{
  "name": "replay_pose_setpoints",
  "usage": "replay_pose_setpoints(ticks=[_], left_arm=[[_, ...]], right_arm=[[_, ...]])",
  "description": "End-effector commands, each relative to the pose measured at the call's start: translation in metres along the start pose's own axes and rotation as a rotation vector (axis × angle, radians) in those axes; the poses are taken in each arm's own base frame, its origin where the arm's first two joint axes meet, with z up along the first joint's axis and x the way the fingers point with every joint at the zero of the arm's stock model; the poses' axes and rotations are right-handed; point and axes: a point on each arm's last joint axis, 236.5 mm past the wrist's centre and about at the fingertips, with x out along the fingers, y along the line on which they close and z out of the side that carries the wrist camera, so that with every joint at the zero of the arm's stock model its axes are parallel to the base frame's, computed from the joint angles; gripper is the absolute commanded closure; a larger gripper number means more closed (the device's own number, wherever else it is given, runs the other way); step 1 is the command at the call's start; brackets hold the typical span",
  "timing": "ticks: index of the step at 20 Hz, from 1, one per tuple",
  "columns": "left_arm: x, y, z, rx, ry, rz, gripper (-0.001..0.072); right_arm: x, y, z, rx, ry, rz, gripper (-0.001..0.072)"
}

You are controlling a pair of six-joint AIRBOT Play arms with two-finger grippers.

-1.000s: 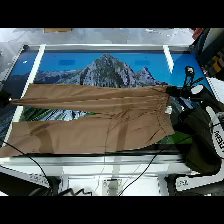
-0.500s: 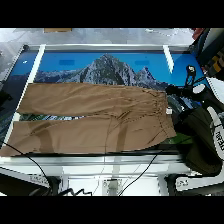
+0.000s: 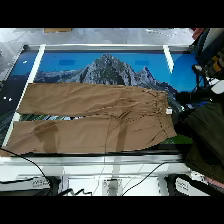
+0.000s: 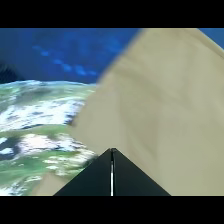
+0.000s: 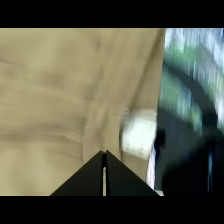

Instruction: Fold the clothes and pants, and hang the long-sleeved shirts on hangers.

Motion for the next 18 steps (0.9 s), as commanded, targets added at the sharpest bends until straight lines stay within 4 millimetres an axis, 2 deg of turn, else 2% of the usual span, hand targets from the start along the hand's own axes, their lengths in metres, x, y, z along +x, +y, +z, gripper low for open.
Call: replay_pose_setpoints(ticks=[1,2,4,5,7,9,10,11,12,16,18], left_arm=[[-0.048,-0.070,0.003,0.168,-0.062,-0.183,0.0693],[-0.059,-0.087,0.004,0.199,-0.085,-0.221,0.0693],[-0.074,-0.107,0.004,0.245,-0.108,-0.246,0.0693],[-0.078,-0.115,0.004,0.258,-0.115,-0.255,0.0693],[-0.080,-0.125,0.002,0.274,-0.114,-0.269,0.0693],[-0.080,-0.131,-0.003,0.286,-0.100,-0.280,0.0693],[-0.080,-0.133,-0.005,0.290,-0.092,-0.284,0.0693],[-0.080,-0.133,-0.006,0.290,-0.089,-0.285,0.0693],[-0.080,-0.133,-0.005,0.287,-0.090,-0.285,0.0693],[-0.078,-0.133,-0.006,0.286,-0.086,-0.285,0.0692],[-0.078,-0.133,-0.006,0.286,-0.086,-0.285,0.0692]], right_arm=[[-0.029,0.004,-0.091,0.039,0.196,-0.016,0.0685],[-0.030,0.004,-0.117,0.083,0.206,-0.015,0.0685],[-0.026,0.010,-0.165,0.183,0.193,-0.001,0.0685],[-0.020,0.016,-0.178,0.241,0.154,0.019,0.0686],[-0.005,0.029,-0.188,0.400,0.030,0.070,0.0686],[0.010,0.021,-0.193,0.614,-0.073,0.044,0.0677],[0.014,0.014,-0.194,0.710,-0.109,0.023,0.0576],[0.016,0.010,-0.192,0.772,-0.131,0.013,0.0367],[0.017,0.007,-0.191,0.796,-0.139,0.007,0.0264],[0.036,0.001,-0.212,0.821,-0.023,-0.013,0.0252],[0.050,0.000,-0.207,0.853,-0.015,0.022,0.0245]])
